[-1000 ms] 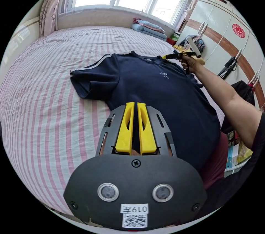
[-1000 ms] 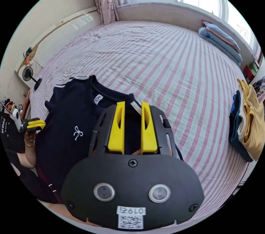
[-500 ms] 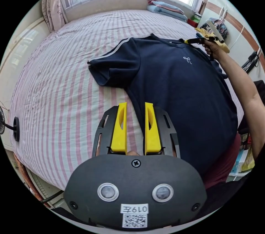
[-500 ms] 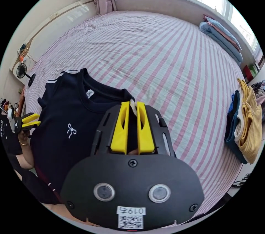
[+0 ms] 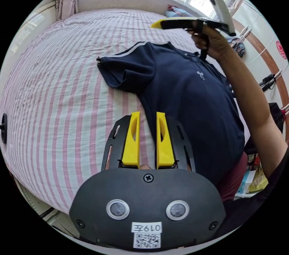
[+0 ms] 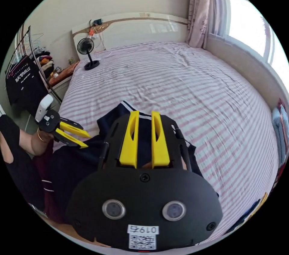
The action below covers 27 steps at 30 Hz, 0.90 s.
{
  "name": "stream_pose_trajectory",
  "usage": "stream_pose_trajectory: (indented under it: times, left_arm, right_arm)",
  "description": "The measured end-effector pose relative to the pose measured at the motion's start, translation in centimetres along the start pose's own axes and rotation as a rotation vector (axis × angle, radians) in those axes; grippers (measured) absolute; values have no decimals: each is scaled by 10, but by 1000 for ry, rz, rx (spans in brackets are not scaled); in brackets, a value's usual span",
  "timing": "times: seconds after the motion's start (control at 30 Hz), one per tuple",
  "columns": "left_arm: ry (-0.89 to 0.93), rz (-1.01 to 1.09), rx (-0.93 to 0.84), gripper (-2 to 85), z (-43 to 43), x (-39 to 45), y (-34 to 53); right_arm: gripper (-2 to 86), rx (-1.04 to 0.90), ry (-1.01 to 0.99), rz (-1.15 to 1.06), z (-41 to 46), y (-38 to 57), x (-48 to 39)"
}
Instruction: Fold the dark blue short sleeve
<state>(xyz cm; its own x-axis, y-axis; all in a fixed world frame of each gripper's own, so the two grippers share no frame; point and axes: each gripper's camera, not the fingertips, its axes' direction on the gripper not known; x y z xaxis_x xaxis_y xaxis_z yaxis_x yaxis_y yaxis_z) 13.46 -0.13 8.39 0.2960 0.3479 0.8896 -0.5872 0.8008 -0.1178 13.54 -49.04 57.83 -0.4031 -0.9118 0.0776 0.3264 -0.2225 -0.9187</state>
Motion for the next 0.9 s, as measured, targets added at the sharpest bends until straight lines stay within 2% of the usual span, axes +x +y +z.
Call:
stream_pose_trajectory:
  times: [0.07,0.13,0.23,0.47,0.67,0.8,0.9]
  left_arm:
    - [-64,-14,209,64,-35,-10,-11]
    - [-103,-5,287,60,-40,-16,-14]
    - [-50,-15,257,60,-11,-33,-13]
    - [-70,24,211,91,-2,-32,-24]
    - [-24,-12,161,68,-3,-47,-33]
    - [1,-44,106,40,-1,-55,-41]
    - [-6,-72,70,25,-2,-60,-46]
  right_arm:
    - [94,-88,-36,-28,35,-14,-3]
    - [109,-185,-39,-41,69,-24,-1]
    - [111,-223,-36,-33,91,-22,12]
    - [115,-195,-117,-24,113,-7,44]
    - [107,-277,-148,-115,150,1,50]
    - [52,-289,-139,-124,166,13,62]
    - [-1,-199,-104,-74,159,21,80]
